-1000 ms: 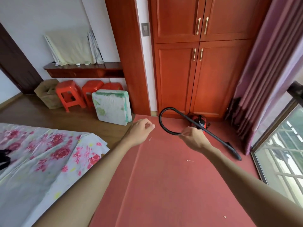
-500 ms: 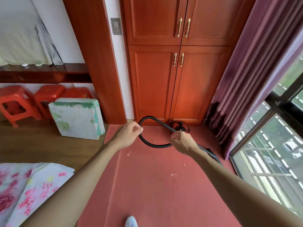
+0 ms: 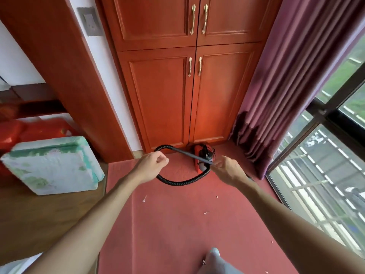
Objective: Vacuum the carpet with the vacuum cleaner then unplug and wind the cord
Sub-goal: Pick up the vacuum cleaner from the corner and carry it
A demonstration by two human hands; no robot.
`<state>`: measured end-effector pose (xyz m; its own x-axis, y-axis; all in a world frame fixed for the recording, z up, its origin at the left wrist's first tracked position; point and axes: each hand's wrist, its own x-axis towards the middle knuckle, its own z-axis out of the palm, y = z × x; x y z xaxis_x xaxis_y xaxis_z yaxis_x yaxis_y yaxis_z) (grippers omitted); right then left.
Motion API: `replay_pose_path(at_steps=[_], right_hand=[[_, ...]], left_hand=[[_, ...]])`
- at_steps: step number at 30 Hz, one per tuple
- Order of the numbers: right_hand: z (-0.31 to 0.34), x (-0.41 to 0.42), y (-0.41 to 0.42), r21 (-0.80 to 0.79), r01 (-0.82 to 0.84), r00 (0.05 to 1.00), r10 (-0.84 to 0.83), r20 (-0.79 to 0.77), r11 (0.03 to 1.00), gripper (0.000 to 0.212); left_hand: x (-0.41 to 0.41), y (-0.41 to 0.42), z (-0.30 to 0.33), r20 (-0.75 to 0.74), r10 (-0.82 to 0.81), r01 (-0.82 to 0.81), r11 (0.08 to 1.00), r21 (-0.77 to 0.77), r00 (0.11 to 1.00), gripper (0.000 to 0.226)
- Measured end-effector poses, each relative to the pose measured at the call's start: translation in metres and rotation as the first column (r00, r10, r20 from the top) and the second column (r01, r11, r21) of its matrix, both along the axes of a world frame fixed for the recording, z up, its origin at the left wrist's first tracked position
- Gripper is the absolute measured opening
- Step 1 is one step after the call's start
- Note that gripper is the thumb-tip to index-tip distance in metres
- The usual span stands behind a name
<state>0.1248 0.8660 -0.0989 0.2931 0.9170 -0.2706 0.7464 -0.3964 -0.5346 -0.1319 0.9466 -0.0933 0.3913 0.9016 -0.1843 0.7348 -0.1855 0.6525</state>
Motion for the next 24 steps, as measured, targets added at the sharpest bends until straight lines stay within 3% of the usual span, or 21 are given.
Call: replay_pose_path(at_steps=[15,20,24], right_hand=[[-0.049,0.162,0.173,-0.067,0.065,0.997,-0.067,-0.034,0.996,0.027],[-0.068,0.211,0.203,-0.120,0.133,0.988,-0.141,-0.055,0.984,0.032],[-0.087,0.240,0.237,-0.174,0.201,0.978,-0.209,-0.026,0.964,0.031]], left_hand=[[0.143,0.198,-0.016,-0.080,-0.050,0.046,0.998,-0.049,0.995,0.020],[0.193,0.243,-0.029,-0.021,-0.066,0.059,0.969,-0.241,0.998,0.021],[0.236,0.292,-0.037,0.042,-0.042,0.052,0.956,-0.289,0.998,0.021]])
